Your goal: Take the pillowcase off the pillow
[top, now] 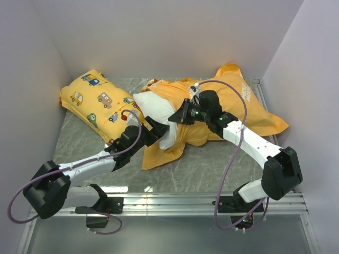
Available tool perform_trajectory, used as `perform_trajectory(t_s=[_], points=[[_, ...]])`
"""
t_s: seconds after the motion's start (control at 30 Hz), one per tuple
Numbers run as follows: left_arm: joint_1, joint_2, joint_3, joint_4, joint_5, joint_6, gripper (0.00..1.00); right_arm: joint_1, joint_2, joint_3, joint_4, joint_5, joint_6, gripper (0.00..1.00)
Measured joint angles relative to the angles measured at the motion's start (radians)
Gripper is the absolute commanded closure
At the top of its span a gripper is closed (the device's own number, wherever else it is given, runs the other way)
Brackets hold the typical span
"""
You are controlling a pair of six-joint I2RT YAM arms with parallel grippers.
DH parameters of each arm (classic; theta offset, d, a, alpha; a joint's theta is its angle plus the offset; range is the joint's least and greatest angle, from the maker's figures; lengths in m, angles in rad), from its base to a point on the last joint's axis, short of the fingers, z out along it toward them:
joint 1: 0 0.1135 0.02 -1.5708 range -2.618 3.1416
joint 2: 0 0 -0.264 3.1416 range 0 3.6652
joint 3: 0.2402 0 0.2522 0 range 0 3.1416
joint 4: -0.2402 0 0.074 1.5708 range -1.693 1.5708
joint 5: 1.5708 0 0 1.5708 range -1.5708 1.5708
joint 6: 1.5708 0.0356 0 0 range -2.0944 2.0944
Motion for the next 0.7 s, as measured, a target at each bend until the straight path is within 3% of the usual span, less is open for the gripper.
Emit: perform_trajectory(t_s=[0.07, 0.13, 0.2, 0.23, 0.4, 0.47, 0.5, 0.57, 0.7], points=[[-0.003, 0.027, -0.016, 0.066, -0.004, -0.008, 0.03, 0.004, 0.000, 0.000, -0.005, 0.013, -0.003, 1.00], [-0.005, 0.042, -0.035, 0.122, -0.008, -0.015, 0.22, 0.007, 0.000, 0.000, -0.007, 0.026, -0.006, 1.00], [-0.005, 0.052, -0.047, 0.172, -0.013, -0.021, 0.82, 0.011, 0.000, 0.000, -0.006, 0.034, -0.010, 1.00], [-0.005, 0.055, -0.048, 0.196, -0.015, -0.021, 1.00, 0.014, 0.000, -0.001, -0.013, 0.040, -0.016, 1.00], [-0.011, 0.072, 0.003, 0.174, -0.017, 0.006, 1.00, 0.020, -0.011, -0.006, -0.020, 0.083, -0.047, 0.99], [-0.014, 0.074, 0.027, 0.138, -0.023, 0.011, 1.00, 0.022, -0.024, -0.004, -0.035, 0.112, -0.075, 0.83], [-0.016, 0.074, 0.035, 0.125, -0.026, 0.012, 1.00, 0.024, -0.032, -0.003, -0.048, 0.127, -0.087, 0.64], [-0.024, 0.069, 0.050, 0.074, -0.048, 0.013, 1.00, 0.034, -0.056, 0.003, -0.080, 0.159, -0.118, 0.45], [-0.026, 0.064, 0.073, -0.054, -0.100, 0.013, 1.00, 0.053, -0.157, 0.032, -0.154, 0.251, -0.188, 0.30]])
